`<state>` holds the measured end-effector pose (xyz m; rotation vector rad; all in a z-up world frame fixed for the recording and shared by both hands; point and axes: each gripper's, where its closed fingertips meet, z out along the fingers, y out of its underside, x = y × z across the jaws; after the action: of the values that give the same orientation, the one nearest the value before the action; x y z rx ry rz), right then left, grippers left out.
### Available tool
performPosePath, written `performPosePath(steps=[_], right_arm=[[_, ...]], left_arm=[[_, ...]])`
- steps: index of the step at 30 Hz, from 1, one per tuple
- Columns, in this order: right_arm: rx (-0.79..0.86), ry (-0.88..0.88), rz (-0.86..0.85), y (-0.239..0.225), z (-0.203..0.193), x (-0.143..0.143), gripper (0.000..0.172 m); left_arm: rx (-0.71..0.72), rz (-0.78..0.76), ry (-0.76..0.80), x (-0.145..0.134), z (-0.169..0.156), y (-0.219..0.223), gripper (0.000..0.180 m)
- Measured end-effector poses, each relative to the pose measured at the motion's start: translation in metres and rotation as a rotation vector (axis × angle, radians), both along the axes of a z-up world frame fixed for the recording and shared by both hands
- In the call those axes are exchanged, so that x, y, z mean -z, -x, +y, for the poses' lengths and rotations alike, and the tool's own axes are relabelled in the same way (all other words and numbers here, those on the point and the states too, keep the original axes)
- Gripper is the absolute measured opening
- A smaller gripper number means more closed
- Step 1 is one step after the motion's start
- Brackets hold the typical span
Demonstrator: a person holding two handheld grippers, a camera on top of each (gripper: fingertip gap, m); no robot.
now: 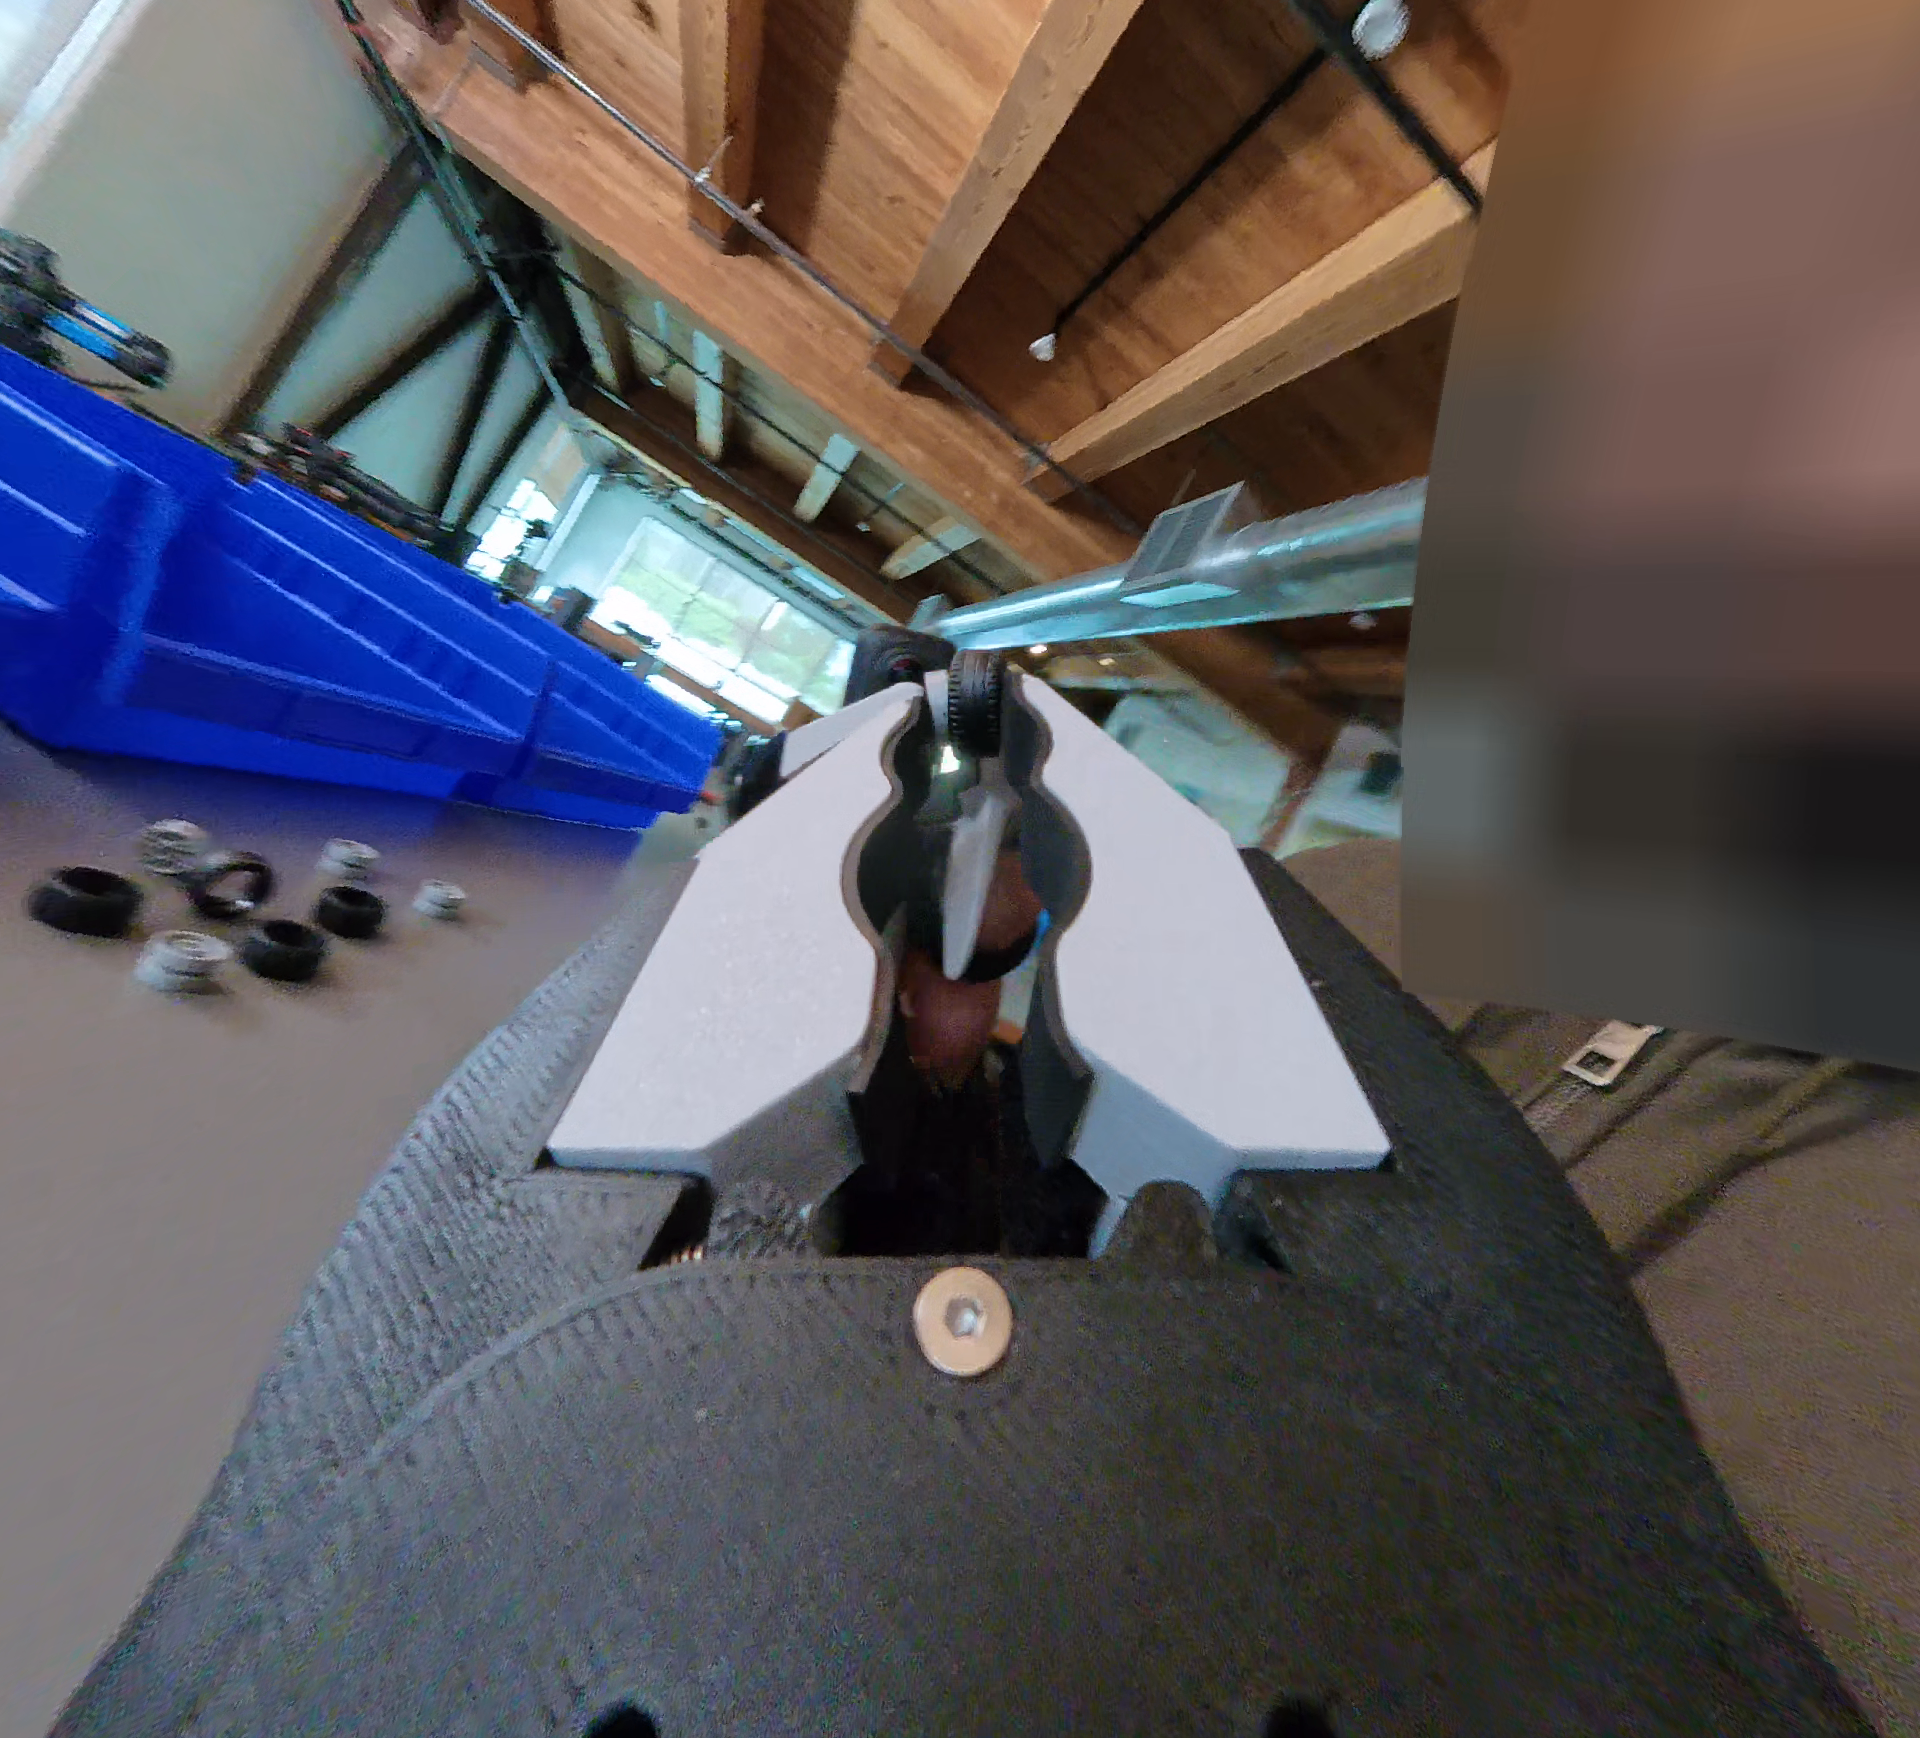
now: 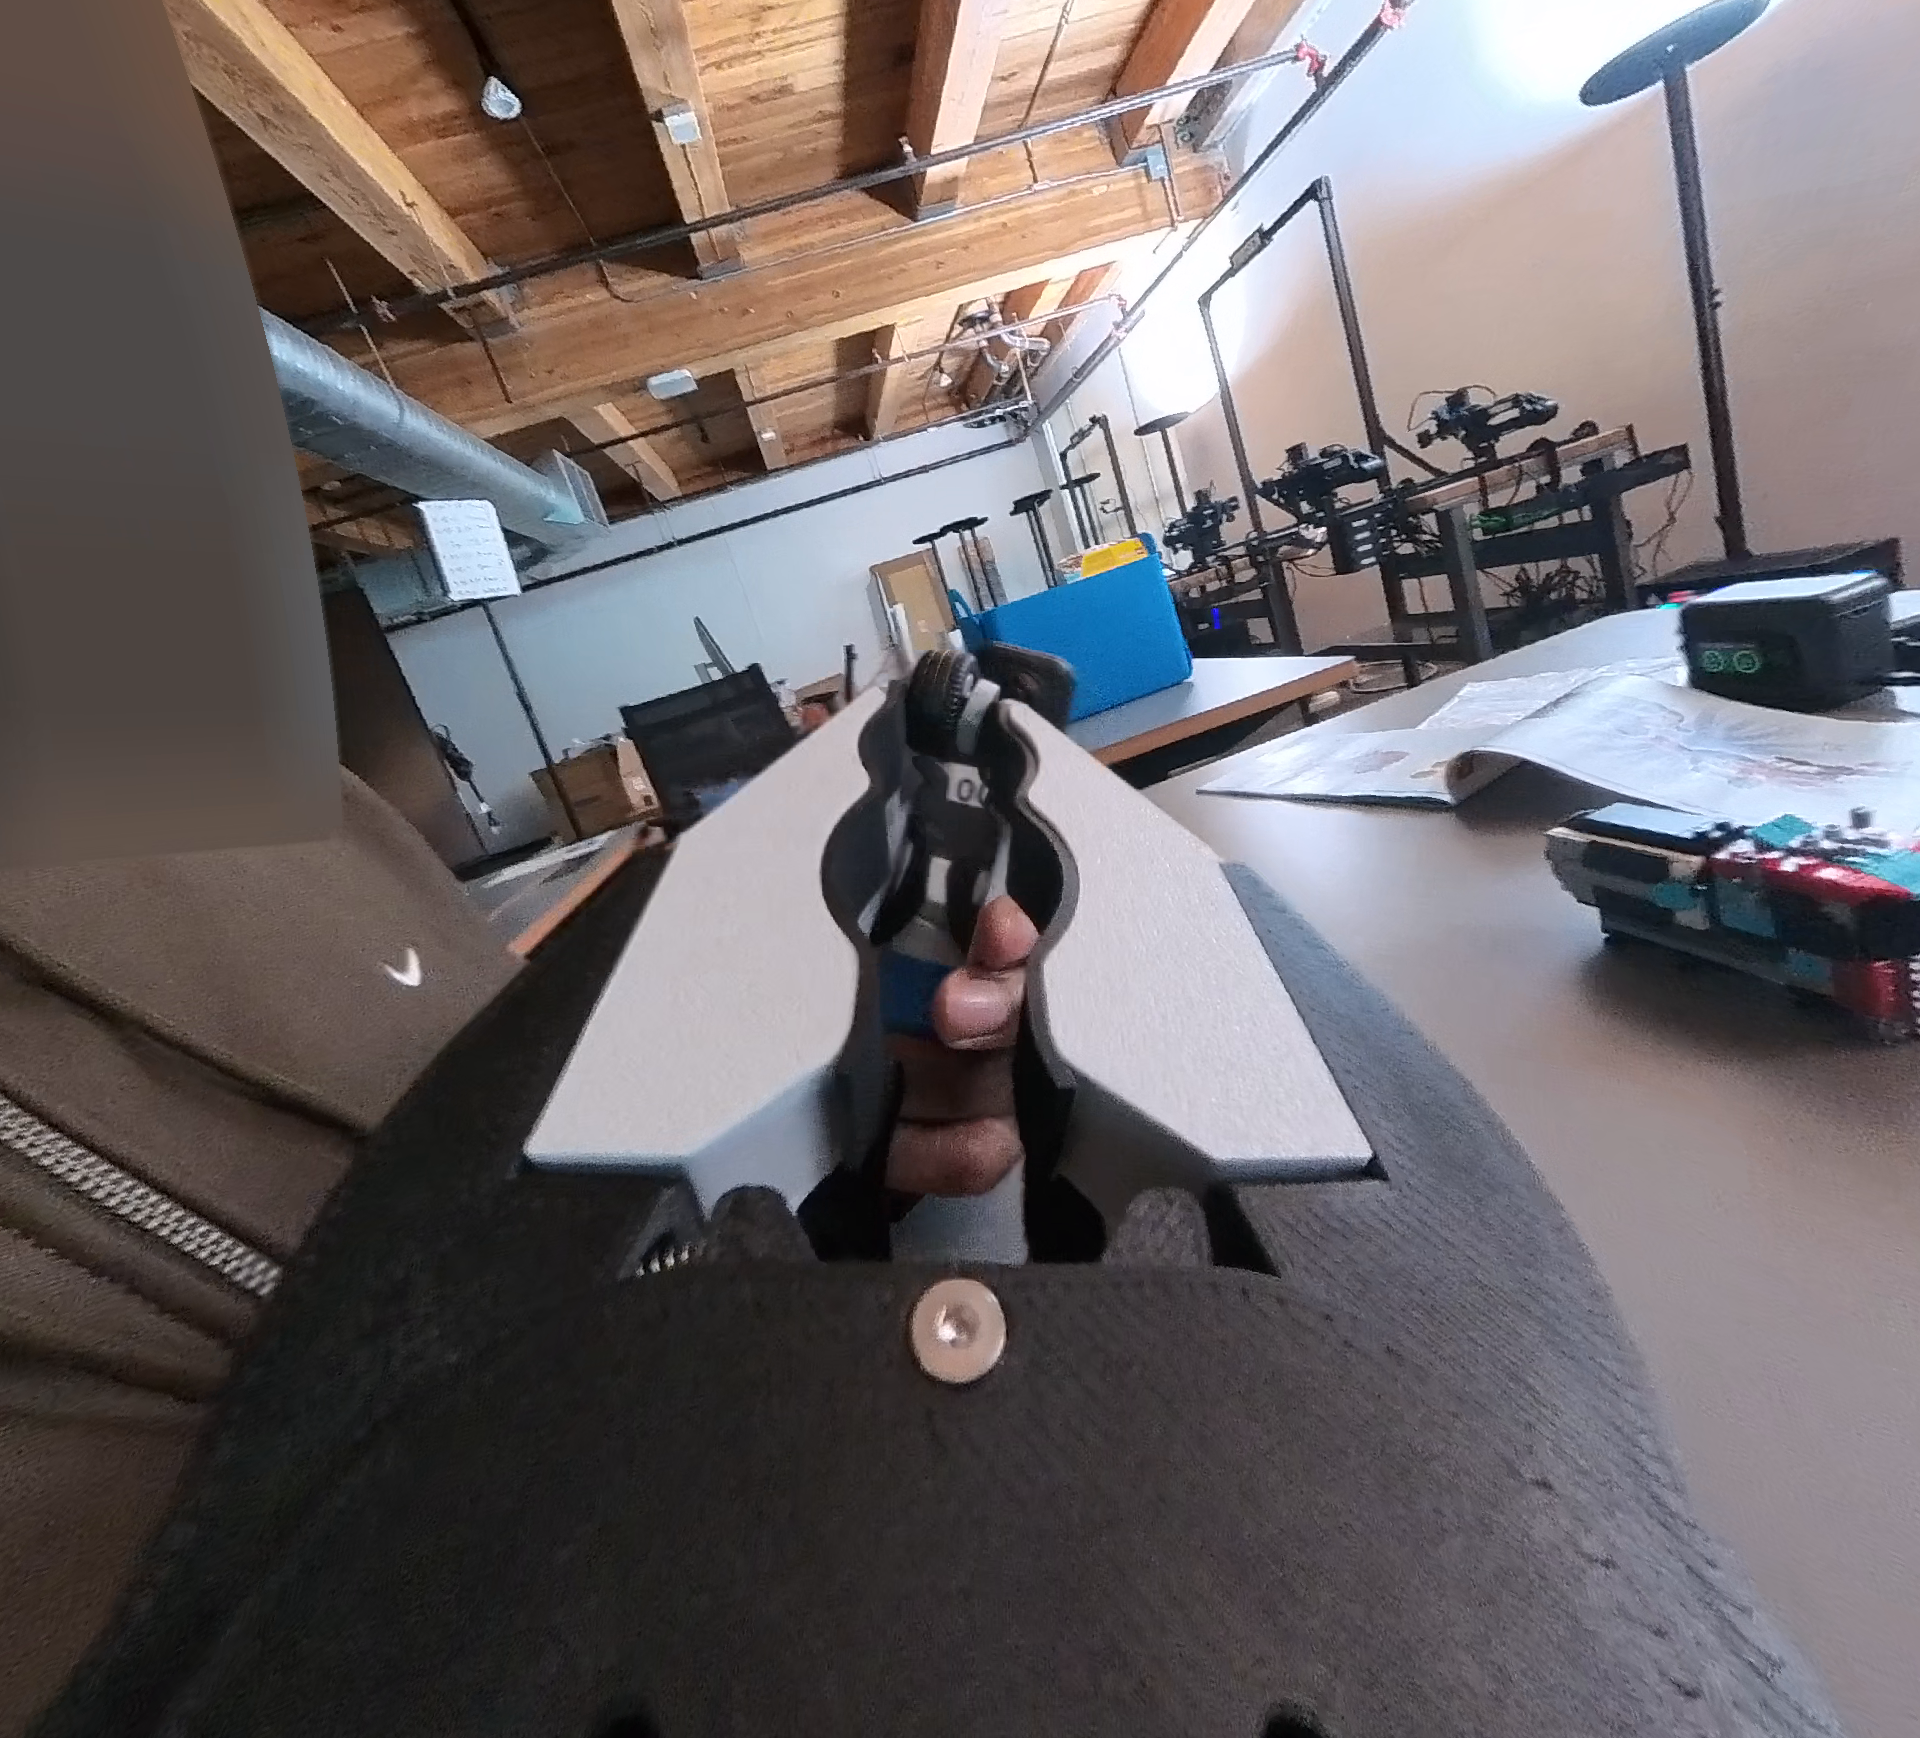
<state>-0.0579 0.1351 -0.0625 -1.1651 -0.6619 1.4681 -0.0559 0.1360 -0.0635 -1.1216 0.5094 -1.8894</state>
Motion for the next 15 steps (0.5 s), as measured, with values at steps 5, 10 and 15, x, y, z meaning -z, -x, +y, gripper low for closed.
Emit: performPosePath(steps=[5,10,15], right_arm=[[0.05,-0.048,-0.029,-0.001,0.0,0.0,0.017],[0.056,-0.067,-0.037,-0.001,-0.001,-0.001,0.016],[0.026,-0.068,-0.018,0.0,-0.006,-0.003,0.015]], left_arm=[[-0.124,0.09,-0.138,0.0,-0.002,0.001,0.013],[-0.173,0.16,-0.218,0.004,-0.006,-0.003,0.013],[-0.157,0.145,-0.242,0.002,-0.011,-0.004,0.013]])
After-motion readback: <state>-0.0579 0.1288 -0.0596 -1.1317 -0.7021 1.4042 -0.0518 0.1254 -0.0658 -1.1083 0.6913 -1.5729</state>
